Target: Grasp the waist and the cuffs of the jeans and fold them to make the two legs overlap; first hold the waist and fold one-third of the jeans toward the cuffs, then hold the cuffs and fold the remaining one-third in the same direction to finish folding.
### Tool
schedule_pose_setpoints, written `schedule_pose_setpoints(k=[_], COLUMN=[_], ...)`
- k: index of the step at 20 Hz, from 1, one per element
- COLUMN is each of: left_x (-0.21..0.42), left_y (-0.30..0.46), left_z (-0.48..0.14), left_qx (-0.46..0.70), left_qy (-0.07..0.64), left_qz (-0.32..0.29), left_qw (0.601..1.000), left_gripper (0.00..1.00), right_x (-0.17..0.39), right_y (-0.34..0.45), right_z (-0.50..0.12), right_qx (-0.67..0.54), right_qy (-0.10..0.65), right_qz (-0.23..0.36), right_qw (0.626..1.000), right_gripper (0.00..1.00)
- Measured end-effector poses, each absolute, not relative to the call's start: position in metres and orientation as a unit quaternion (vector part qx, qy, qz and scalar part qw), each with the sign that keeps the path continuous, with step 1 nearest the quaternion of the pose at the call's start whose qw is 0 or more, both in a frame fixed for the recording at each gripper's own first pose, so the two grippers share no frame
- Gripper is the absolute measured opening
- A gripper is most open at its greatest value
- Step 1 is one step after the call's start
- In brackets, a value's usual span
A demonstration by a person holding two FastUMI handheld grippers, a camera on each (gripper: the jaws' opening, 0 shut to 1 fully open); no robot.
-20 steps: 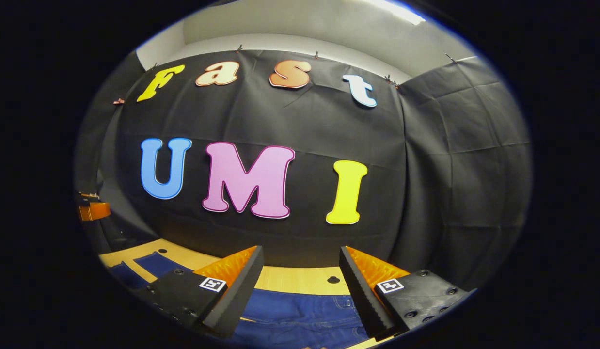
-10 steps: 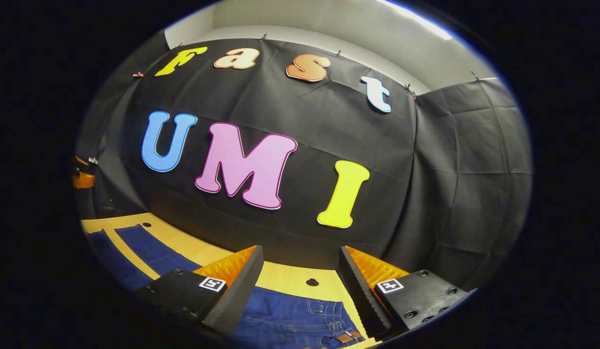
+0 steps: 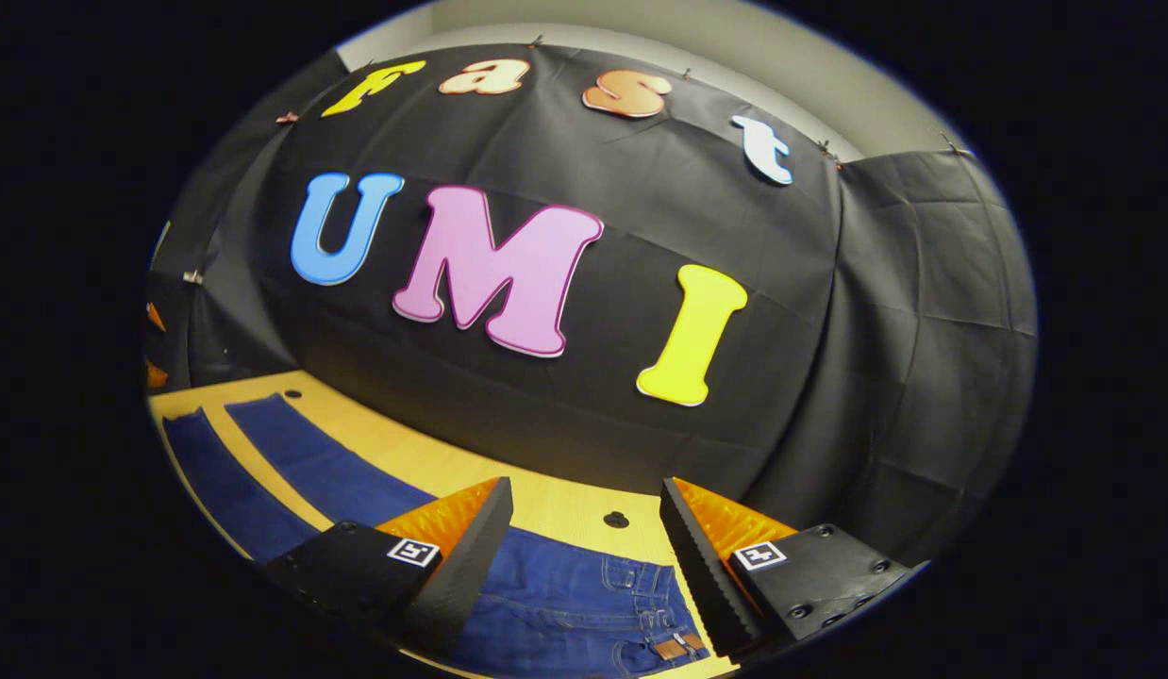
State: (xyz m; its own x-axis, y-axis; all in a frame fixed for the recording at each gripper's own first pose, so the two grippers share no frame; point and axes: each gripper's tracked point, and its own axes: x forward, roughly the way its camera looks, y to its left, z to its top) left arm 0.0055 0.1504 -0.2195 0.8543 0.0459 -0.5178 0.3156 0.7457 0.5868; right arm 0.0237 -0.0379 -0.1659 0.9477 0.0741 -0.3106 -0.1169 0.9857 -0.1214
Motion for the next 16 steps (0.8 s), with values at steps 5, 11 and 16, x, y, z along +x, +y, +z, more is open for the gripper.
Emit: schedule_pose_setpoints(k=[5, 11, 16], left_x=[-0.017, -0.035, -0.029], left_y=[0.177, 0.233, 0.256], left_z=[-0.298, -0.351, -0.370], left_qx=[0.488, 0.590, 0.614], left_qy=[0.333, 0.384, 0.405], left_qz=[-0.181, -0.262, -0.301], left_qw=[0.786, 0.660, 0.606], left_gripper=[0.97, 0.98, 0.97], right_x=[0.008, -0.014, -0.021], right_y=[-0.023, -0.013, -0.037], right_z=[-0.203, -0.240, -0.255], right_qx=[-0.044, -0.044, -0.061], right_qy=[0.200, 0.245, 0.266], right_qz=[0.057, 0.068, 0.048], right_qw=[0.977, 0.966, 0.961], right_gripper=[0.96, 0.97, 0.97])
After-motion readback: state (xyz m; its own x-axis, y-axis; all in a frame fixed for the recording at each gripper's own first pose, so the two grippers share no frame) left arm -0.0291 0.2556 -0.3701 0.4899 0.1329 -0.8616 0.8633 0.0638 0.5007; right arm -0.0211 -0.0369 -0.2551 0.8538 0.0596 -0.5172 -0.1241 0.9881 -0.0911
